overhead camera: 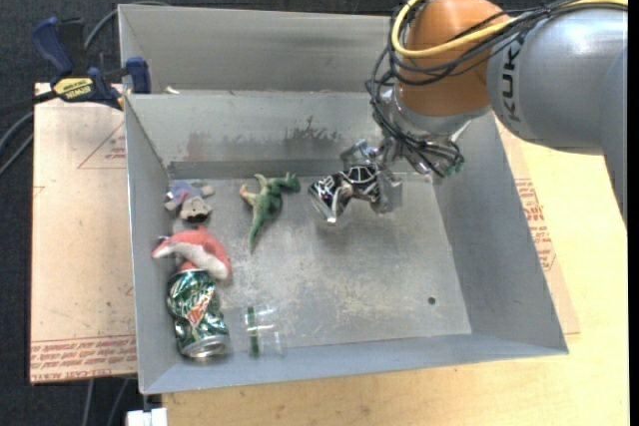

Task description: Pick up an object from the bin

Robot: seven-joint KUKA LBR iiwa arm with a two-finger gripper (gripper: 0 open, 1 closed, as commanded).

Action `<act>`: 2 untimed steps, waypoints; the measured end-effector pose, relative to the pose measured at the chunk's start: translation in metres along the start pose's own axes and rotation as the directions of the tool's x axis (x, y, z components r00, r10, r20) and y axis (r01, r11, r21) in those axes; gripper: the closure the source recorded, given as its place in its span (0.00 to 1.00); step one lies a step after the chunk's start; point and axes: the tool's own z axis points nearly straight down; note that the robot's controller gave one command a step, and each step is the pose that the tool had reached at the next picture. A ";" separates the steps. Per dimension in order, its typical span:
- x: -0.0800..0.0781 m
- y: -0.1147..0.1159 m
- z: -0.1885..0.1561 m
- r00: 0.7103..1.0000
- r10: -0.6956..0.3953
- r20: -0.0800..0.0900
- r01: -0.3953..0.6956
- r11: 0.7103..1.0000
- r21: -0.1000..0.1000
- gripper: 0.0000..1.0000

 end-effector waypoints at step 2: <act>0.000 -0.001 -0.070 1.000 -0.008 0.009 0.008 1.000 0.004 1.00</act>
Offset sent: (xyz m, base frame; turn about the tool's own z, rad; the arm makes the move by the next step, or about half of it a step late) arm -0.0040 -0.0018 0.0668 -0.0107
